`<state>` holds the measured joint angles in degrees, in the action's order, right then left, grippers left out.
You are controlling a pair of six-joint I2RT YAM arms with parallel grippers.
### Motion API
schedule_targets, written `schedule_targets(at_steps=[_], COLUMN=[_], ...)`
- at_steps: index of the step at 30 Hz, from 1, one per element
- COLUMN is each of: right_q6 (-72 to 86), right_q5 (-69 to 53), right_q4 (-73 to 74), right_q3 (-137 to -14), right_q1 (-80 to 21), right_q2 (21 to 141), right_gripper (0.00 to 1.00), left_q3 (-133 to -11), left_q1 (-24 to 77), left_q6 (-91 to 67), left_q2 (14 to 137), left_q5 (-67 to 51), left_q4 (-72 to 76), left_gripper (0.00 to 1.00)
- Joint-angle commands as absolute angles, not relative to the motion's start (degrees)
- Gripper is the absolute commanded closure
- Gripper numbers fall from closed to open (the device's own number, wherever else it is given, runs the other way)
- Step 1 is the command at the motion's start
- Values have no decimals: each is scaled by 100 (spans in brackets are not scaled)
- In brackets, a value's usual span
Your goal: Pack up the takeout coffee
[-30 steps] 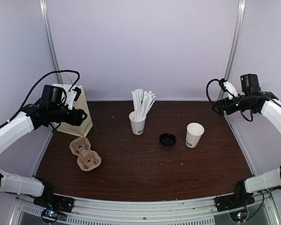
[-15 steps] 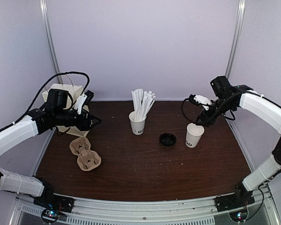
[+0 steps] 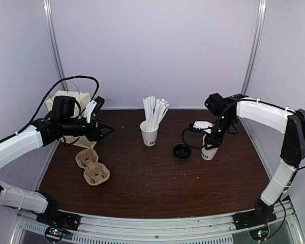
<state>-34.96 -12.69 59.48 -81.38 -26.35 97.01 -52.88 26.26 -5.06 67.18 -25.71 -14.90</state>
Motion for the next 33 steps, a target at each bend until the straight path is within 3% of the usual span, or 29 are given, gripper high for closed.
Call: schedule_targets(at_steps=[1, 17, 21, 28, 33], right_q6=[-3382, -3276, -3377, -3805, -3739], right_q5=[-881, -740, -844, -1170, -684], right_q4=[6256, 6294, 6464, 6785, 6606], right_q3=[-8280, -8158, -8122, -7673, -7876], right_q1=[-2664, -2676, -2796, -4219, -5252], right_q2=[9819, 9708, 9396, 8820, 9327], right_gripper=[70, 99, 100, 100, 100], left_q3=[-5267, -5265, -5273, -5293, -5360], left_q1=[2658, 2663, 2663, 2663, 2663], left_q6=[-510, -497, -509, -479, -439], left_q2=[6699, 6607, 6643, 6704, 6627], left_q5=[-2672, -2541, -2549, -2504, -2480], left_q4=[-1124, -1111, -1110, -1139, -1244], left_gripper=[46, 46, 46, 46, 46])
